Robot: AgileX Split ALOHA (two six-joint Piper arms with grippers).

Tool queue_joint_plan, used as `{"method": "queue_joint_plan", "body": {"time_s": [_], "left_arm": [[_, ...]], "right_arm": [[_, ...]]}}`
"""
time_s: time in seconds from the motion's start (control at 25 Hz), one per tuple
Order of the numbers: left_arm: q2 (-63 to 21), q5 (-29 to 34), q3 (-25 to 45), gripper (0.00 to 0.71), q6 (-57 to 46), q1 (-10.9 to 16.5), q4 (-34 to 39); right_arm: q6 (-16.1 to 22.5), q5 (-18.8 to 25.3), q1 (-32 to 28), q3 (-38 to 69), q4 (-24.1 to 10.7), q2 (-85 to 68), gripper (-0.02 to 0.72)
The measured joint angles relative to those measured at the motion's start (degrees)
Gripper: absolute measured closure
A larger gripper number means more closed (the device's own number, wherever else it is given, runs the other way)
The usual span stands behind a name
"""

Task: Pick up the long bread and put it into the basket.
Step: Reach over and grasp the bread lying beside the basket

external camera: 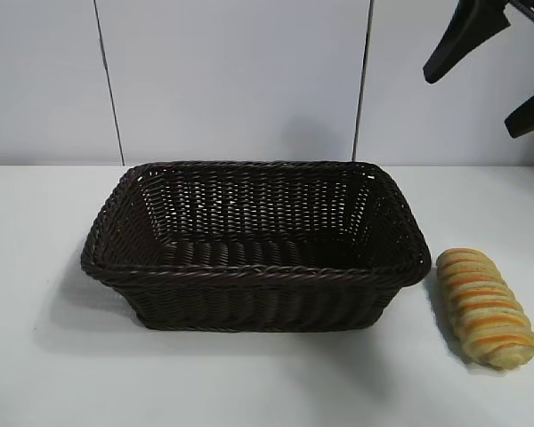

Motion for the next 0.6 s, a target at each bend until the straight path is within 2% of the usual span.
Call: {"method": "queue_joint_plan", "body": {"time_s": [0.2,0.32,0.48,0.6], "left_arm": [[0.0,0.47,2.03,0.023,0.0,0.0,-1.71],[0.0,0.3,2.27,0.023,0.0,0.0,-1.66],[0.0,-1.46,3.54,0.023,0.0,0.0,-1.66],[0.0,-1.7,3.75,0.023,0.0,0.0,-1.66]], "right_arm": [[3.53,0.59,0.0,0.0,-8.13,0.0,0.008],[4.35,0.35,0.0,0.18,-11.44,0.0,0.008],[4.39,-2.68,0.0,4.31,-12.56,-0.06,0.008],[4.53,-6.7,0.0,8.96,-12.49,-0.06,0.008]]}}
